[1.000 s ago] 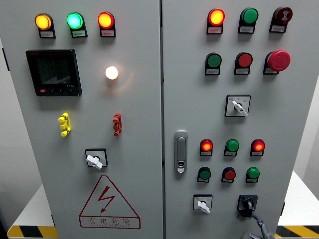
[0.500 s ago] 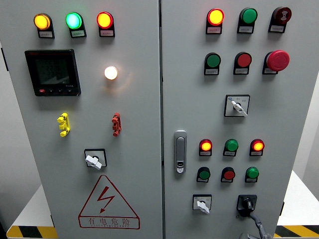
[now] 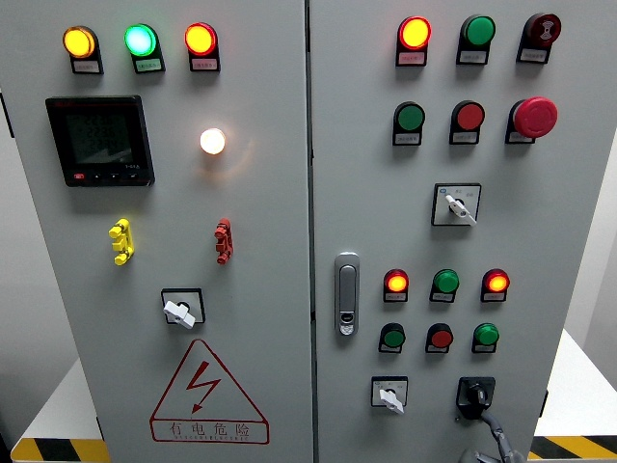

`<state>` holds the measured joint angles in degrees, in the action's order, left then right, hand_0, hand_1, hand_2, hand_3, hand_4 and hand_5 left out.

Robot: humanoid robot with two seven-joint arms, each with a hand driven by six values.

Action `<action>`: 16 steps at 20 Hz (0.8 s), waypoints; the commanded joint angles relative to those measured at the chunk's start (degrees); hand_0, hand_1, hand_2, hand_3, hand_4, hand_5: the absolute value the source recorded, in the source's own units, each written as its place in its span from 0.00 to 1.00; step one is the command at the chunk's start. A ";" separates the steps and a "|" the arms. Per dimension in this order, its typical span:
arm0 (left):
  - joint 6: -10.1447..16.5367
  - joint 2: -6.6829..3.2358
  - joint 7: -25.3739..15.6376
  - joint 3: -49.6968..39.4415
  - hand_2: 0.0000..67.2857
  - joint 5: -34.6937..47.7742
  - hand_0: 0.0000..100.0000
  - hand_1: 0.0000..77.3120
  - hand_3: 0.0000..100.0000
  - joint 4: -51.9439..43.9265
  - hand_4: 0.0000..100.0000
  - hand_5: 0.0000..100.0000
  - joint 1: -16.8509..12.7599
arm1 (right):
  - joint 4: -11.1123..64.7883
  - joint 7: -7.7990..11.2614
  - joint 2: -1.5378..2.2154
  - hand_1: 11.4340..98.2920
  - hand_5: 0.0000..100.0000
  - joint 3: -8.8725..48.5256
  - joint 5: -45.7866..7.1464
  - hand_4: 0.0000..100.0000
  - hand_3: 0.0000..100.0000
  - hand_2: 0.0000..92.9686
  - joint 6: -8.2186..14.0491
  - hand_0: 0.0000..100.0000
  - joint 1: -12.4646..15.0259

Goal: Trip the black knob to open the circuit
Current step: 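Grip the black rotary knob with the right hand and twist it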

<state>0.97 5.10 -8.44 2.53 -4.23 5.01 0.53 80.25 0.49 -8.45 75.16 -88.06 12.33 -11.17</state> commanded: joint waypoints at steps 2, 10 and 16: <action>0.00 0.00 0.00 -0.07 0.19 0.01 0.00 0.05 0.21 0.00 0.07 0.02 0.00 | 0.00 -0.05 0.01 0.62 1.00 -0.10 0.08 0.93 0.93 0.13 -0.11 0.94 -0.25; 0.00 0.00 0.00 -0.07 0.19 0.01 0.00 0.05 0.21 0.00 0.07 0.02 0.00 | 0.09 -0.58 0.01 0.62 1.00 -0.80 2.54 0.93 0.94 0.13 0.07 0.94 -0.25; 0.00 0.00 0.00 -0.07 0.19 0.01 0.00 0.05 0.21 0.00 0.07 0.02 0.00 | 0.17 -1.02 0.01 0.62 1.00 -1.33 2.89 0.93 0.94 0.13 0.07 0.94 -0.69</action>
<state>0.97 5.10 -8.44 2.46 -4.21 5.01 0.53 80.38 -0.52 -8.44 73.88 -85.25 12.39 -11.77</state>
